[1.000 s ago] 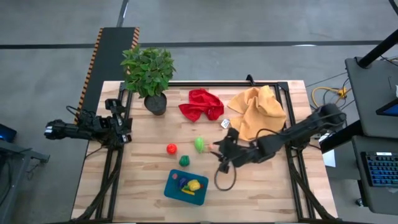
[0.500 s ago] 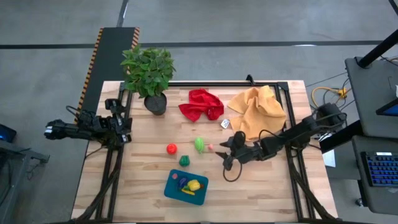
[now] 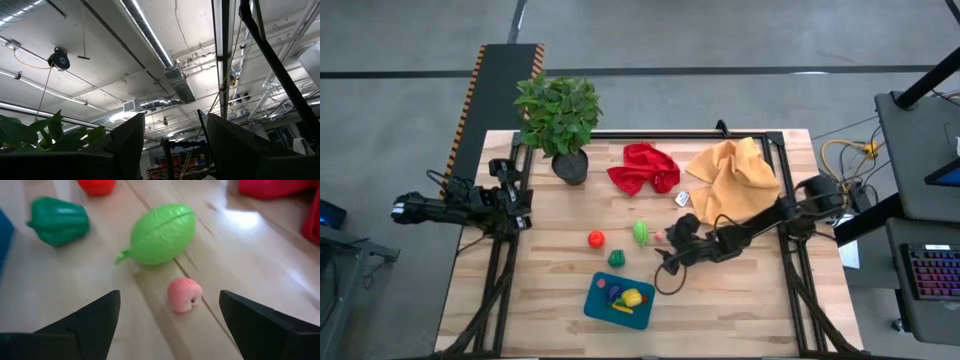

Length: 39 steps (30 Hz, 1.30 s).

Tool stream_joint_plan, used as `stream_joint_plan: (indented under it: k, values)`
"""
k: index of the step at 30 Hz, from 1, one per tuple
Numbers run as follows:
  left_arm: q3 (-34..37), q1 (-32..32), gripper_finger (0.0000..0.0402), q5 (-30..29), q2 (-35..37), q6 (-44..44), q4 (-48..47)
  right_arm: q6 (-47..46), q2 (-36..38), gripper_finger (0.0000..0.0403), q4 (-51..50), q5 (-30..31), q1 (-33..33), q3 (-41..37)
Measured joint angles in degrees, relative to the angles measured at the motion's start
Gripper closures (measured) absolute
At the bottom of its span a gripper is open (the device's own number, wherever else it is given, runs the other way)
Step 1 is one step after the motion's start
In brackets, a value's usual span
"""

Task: Pick and placing Produce into tupperware
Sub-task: Put the peach into the blue basket

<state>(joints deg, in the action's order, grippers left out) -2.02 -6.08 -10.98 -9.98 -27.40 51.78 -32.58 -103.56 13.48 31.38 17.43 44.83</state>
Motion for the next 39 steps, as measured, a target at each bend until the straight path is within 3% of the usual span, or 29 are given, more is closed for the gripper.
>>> stream_joint_plan:
  k: [8, 39]
  values:
    - [0.0, 0.0, 0.0202, 0.0, 0.0, 0.0, 0.1, -0.4, -4.5, 0.0078, 0.5, 0.1, -1.2, 1.0]
    - [0.0, 0.0, 0.0202, 0.0, 0.0, 0.0, 0.1, 2.6, -4.5, 0.0078, -0.5, -1.8, -4.0, 2.8]
